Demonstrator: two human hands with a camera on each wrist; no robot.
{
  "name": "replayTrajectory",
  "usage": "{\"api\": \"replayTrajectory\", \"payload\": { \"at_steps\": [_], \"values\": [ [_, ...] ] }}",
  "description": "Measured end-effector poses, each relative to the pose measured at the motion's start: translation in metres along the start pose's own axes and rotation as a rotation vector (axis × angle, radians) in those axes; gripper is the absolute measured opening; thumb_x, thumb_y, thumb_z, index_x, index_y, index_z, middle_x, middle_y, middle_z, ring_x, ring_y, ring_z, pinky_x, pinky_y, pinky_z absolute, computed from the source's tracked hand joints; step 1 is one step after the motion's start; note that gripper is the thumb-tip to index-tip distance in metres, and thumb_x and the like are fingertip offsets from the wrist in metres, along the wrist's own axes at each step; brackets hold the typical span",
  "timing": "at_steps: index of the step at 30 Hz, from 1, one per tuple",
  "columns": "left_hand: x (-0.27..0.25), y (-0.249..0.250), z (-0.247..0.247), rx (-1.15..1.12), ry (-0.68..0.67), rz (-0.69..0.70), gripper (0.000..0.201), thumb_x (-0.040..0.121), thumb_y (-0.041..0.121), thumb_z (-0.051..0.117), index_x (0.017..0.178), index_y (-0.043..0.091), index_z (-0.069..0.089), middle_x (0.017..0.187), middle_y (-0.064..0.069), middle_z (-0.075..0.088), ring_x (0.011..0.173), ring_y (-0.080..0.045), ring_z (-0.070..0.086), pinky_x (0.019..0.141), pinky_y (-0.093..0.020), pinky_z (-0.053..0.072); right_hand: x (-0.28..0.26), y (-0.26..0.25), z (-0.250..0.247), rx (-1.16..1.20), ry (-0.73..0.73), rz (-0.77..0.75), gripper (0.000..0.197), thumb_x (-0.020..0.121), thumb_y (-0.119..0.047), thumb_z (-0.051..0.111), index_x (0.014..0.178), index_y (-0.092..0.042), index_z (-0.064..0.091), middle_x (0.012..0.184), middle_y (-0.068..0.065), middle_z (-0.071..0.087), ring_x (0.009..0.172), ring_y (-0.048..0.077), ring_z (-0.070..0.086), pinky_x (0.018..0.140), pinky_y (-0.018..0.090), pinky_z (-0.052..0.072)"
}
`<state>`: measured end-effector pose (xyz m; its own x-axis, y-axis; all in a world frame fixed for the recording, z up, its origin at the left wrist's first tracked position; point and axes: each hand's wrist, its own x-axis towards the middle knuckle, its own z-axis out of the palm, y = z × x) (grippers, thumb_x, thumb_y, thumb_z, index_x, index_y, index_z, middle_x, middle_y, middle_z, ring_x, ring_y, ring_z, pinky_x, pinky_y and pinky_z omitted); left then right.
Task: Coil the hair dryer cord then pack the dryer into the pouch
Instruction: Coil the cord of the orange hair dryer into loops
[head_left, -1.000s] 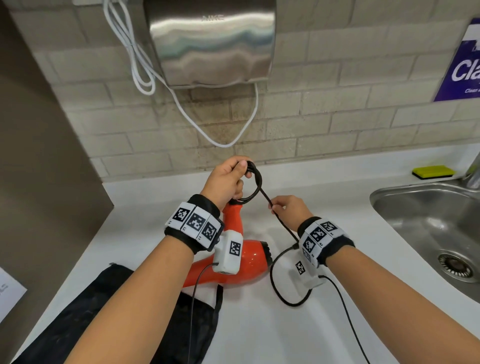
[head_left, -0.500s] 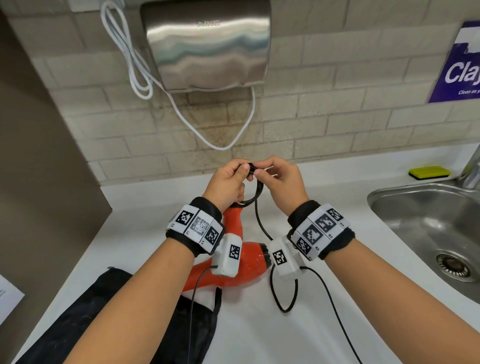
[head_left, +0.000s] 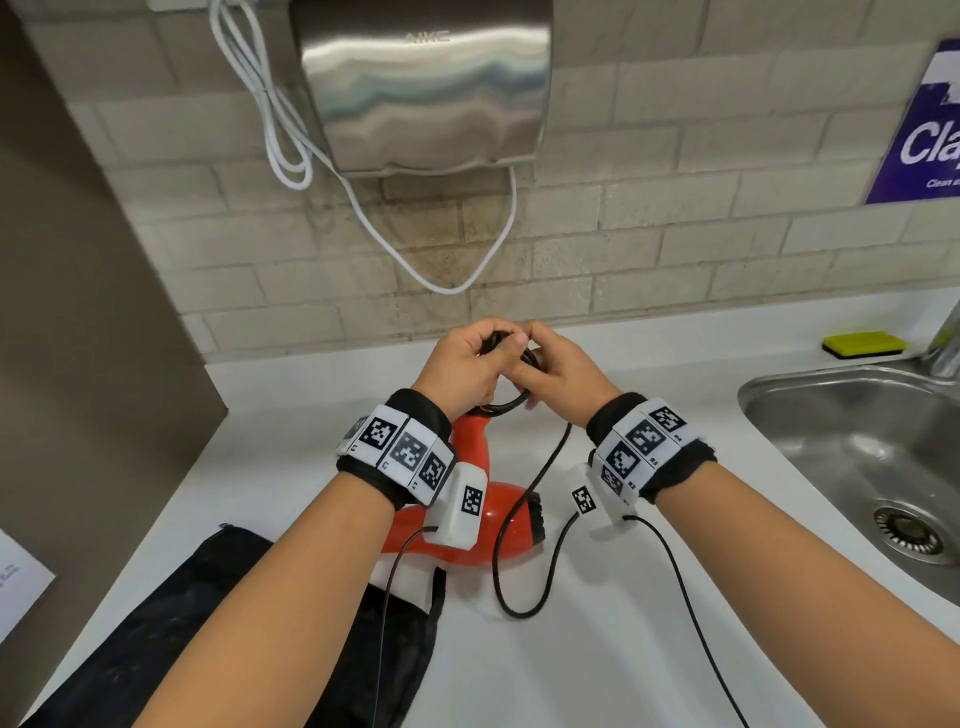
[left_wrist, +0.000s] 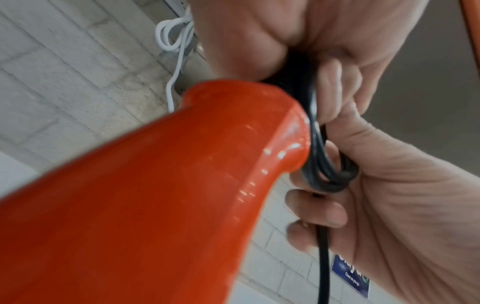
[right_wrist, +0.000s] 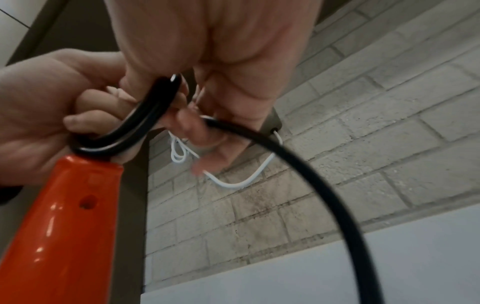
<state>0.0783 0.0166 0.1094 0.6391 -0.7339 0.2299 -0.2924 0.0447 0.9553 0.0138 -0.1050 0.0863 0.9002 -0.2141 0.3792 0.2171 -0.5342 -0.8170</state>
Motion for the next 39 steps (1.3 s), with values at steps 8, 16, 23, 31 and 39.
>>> {"api": "replayTrajectory", "payload": {
  "at_steps": [8,16,23,31,39],
  "values": [
    [0.001,-0.002,-0.013,-0.053,0.127,-0.042,0.024,0.095,0.010,0.043,0.079,0.014,0.060,0.043,0.011,0.050,0.026,-0.004,0.024,0.036,-0.016,0.017,-0.008,0.015,-0.014,-0.184,0.010,0.116,0.038,0.094,-0.016,0.044,0.057,-0.022,0.050,0.062,0.007,0.043,0.062,0.017,0.041,0.061,0.024,0.033],
    [0.000,0.006,-0.002,0.137,-0.028,-0.036,0.018,0.093,0.010,0.050,0.106,0.006,0.061,0.035,0.011,0.045,0.028,-0.002,0.027,0.032,-0.014,0.024,0.008,-0.015,-0.022,-0.142,0.366,-0.084,0.018,0.090,-0.009,0.051,0.074,-0.009,0.058,0.054,-0.011,0.042,0.049,-0.008,0.047,0.051,0.007,0.035],
    [-0.004,0.012,0.003,0.261,-0.143,0.032,0.019,0.094,0.010,0.048,0.109,0.012,0.059,0.038,0.015,0.048,0.031,-0.002,0.030,0.036,-0.014,0.028,0.007,-0.017,-0.018,-0.085,0.389,-0.168,0.015,0.089,-0.005,0.052,0.077,-0.004,0.062,0.062,-0.012,0.050,0.058,-0.009,0.050,0.058,0.005,0.039],
    [-0.003,0.005,0.002,0.111,-0.012,-0.002,0.013,0.096,0.011,0.043,0.090,0.014,0.054,0.033,0.014,0.046,0.027,-0.001,0.028,0.033,-0.013,0.024,-0.005,0.007,-0.029,-0.068,0.404,-0.051,0.031,0.093,-0.020,0.039,0.105,-0.001,0.061,0.090,0.004,0.060,0.088,0.016,0.052,0.078,0.029,0.041],
    [-0.002,0.001,0.000,0.052,-0.021,0.014,0.018,0.095,0.008,0.042,0.090,0.021,0.054,0.039,0.013,0.047,0.032,-0.001,0.026,0.036,-0.016,0.024,-0.056,0.085,-0.009,-0.716,-0.484,0.628,0.041,0.096,-0.008,0.035,0.137,-0.013,0.040,0.147,0.009,0.036,0.135,0.025,0.034,0.112,0.032,0.024]
  ]
}}
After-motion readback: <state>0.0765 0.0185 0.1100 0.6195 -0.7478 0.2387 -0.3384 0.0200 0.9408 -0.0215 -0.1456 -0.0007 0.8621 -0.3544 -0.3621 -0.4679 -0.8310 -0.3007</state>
